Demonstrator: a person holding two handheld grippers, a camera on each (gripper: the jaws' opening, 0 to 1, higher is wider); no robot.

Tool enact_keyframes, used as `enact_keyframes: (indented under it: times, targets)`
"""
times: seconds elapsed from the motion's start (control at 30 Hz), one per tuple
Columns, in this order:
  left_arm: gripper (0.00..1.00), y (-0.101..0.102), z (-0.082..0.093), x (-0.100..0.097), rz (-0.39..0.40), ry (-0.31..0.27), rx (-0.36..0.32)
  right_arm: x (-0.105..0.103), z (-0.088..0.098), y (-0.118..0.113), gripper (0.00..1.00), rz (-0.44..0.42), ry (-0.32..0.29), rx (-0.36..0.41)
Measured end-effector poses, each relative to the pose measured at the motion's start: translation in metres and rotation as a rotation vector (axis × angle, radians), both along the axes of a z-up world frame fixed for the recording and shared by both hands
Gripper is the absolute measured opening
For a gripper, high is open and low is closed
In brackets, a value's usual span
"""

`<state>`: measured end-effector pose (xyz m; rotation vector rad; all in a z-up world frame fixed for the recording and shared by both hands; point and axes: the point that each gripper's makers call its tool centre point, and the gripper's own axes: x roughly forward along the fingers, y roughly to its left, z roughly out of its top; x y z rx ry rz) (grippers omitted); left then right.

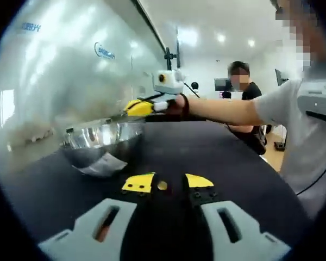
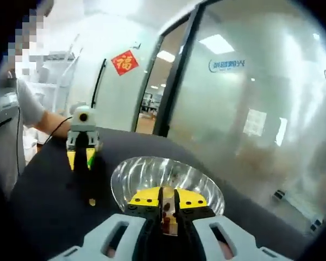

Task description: Pick candy and put bowl

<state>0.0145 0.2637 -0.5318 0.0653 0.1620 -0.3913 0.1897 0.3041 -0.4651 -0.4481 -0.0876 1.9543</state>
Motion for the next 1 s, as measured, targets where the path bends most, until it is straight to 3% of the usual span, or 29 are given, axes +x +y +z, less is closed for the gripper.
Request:
enact_keyframes:
  times: [0.07,0.13,0.2,0.33,0.47,0.57,0.7,0.8,0.93,1.0]
  targets:
    - [0.19,-0.004,-0.011,0.001,-0.010,0.016,0.009,-0.008,-0.014,0.002,0.14,0.044,0.001,-0.076]
    - [0.18,-0.006,-0.016,0.002,-0.018,0.034,0.016,-0.004,-0.020,0.009,0.15,0.023,-0.056,-0.072]
    - [0.18,-0.007,-0.016,0.001,-0.027,0.035,0.024,-0.007,-0.021,0.009,0.15,0.027,-0.039,-0.076]
    - [0.18,-0.007,-0.013,0.001,-0.027,0.021,0.004,-0.011,0.001,0.001,0.15,0.039,-0.009,0.019]
    - [0.18,-0.012,-0.020,-0.003,-0.044,0.041,0.020,-0.037,0.015,-0.035,0.14,0.114,0.061,0.124]
    - [0.18,-0.019,-0.024,-0.009,-0.064,0.059,0.045,-0.062,-0.011,-0.079,0.14,0.198,0.107,0.102]
    - [0.18,-0.028,-0.036,-0.016,-0.090,0.101,0.070,-0.068,-0.082,-0.114,0.14,0.185,0.094,-0.059]
    - [0.19,-0.031,-0.045,-0.014,-0.106,0.131,0.106,-0.059,-0.109,-0.112,0.14,0.138,0.111,-0.127]
    - [0.18,-0.029,-0.046,-0.015,-0.096,0.140,0.099,-0.060,-0.120,-0.097,0.14,0.123,0.089,-0.159]
    - [0.18,-0.029,-0.047,-0.016,-0.091,0.139,0.095,-0.069,-0.118,-0.089,0.14,0.154,0.111,-0.166]
